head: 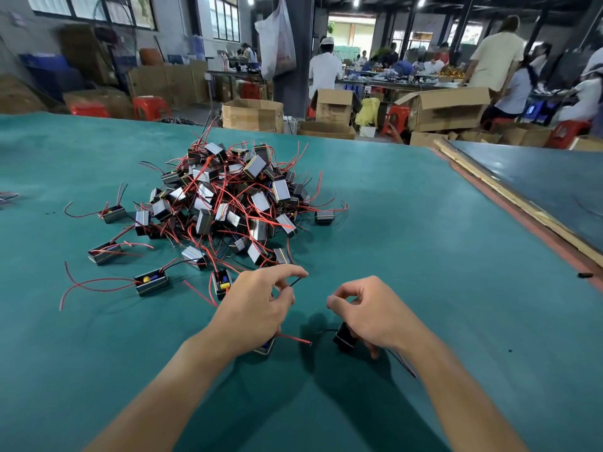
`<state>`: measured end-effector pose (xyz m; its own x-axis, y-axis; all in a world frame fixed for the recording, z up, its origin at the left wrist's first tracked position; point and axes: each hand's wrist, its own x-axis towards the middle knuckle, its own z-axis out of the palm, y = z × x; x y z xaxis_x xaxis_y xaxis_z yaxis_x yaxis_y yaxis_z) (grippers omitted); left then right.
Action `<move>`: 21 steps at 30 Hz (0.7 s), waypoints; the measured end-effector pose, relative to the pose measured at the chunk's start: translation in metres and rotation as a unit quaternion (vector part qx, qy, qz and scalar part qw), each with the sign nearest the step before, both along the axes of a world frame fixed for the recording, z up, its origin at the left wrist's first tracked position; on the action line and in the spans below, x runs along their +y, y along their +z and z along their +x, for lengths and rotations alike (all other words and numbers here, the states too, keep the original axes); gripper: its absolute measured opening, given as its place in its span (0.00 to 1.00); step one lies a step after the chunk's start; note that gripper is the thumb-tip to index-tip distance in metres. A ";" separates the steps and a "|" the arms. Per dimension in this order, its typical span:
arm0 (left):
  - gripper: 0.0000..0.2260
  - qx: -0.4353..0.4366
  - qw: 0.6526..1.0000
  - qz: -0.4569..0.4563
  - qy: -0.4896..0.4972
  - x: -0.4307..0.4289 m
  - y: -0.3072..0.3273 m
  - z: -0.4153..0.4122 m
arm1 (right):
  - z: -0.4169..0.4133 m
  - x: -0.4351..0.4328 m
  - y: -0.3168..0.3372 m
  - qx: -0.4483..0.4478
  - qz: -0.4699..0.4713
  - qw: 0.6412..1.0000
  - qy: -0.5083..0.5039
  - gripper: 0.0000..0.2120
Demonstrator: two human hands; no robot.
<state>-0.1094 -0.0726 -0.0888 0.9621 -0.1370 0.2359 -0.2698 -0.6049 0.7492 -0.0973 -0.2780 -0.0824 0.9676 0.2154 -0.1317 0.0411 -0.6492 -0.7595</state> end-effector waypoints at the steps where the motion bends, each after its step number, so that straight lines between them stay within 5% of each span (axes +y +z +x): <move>1: 0.16 -0.002 1.000 0.008 0.002 0.000 -0.001 0.000 | 0.000 0.000 0.001 -0.014 -0.004 1.000 0.007 0.08; 5: 0.16 -0.002 1.000 0.019 0.018 -0.002 -0.003 0.001 | -0.001 0.000 0.004 -0.092 -0.040 0.993 0.060 0.04; 21: 0.17 0.001 0.999 0.026 0.021 -0.004 -0.001 -0.001 | -0.021 0.001 0.026 0.000 -0.111 0.976 0.189 0.11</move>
